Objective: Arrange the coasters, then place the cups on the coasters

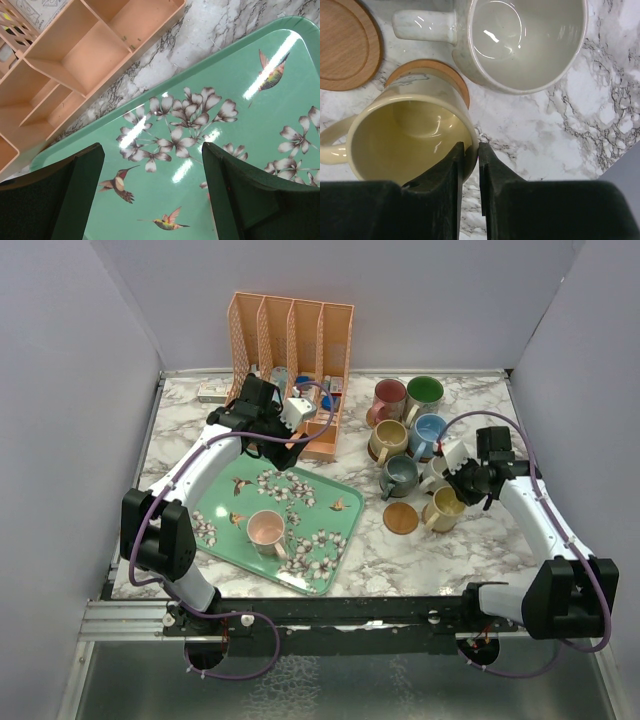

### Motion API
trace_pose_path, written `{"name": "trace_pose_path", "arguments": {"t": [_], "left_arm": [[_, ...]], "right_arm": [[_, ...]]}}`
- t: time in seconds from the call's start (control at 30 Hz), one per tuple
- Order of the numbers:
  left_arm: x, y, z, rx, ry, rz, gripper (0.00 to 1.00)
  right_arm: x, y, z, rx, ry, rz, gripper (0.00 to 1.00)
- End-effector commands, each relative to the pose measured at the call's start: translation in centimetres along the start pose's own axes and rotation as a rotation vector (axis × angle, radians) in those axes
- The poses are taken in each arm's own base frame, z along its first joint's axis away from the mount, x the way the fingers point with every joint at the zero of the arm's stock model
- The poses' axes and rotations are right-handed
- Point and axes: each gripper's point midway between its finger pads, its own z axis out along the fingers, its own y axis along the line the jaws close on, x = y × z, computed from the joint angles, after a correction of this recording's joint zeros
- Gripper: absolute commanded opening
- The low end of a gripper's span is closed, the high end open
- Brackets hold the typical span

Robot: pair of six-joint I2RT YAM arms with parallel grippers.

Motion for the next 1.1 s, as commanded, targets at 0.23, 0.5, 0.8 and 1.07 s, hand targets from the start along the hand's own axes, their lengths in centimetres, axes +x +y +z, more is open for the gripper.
{"name": "trace_pose_path", "arguments": {"t": [0.23,0.5,0.8,1.07], "left_arm": [[-0.5,-0.7,-1.1,0.013,-0.03,0.023,0.83],[-0.4,-0.7,-1.2,0.01,-0.029,0.023,0.83],[-0.2,-0.7,-1.1,0.009,-0.025,0.025,0.83],[-0.2,-0.7,-1.3,0.004,-0.025,0.027,0.83]], "right_arm": [[0.5,-1.1,0.2,0.021,0.032,-0.104,0.12],[0.0,-1.4,0.1,0.02,0.029,-0.108,0.12],[-0.1,-1.8,0.2,0.04,0.037,-0.077,0.12],[0.0,-2.2,0.0,0.069,0.051,-0.031,0.12]]}}
